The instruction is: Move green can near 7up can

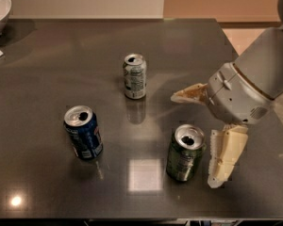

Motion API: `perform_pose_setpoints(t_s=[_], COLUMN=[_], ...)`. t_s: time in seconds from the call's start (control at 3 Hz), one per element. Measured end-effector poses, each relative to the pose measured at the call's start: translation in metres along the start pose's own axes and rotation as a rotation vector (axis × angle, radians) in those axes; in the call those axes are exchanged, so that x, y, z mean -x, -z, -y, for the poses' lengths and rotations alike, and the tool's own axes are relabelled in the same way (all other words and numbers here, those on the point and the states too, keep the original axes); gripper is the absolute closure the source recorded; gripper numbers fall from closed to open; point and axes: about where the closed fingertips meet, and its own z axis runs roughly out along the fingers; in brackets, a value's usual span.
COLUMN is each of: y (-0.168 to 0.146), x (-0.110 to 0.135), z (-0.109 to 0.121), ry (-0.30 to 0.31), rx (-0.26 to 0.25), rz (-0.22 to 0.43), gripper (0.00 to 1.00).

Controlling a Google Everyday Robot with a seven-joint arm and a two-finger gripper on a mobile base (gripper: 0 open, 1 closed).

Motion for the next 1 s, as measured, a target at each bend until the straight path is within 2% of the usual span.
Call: perform_pose_setpoints(t_s=[0.33, 1.0], y=[-0.0040, -0.0035], x=[0.0050, 0.0058], z=[-0.0065, -0.0050], ry=[0.023, 0.026], rx=[0.018, 0.016], rz=[0.002, -0.008], gripper=[0.18, 0.64])
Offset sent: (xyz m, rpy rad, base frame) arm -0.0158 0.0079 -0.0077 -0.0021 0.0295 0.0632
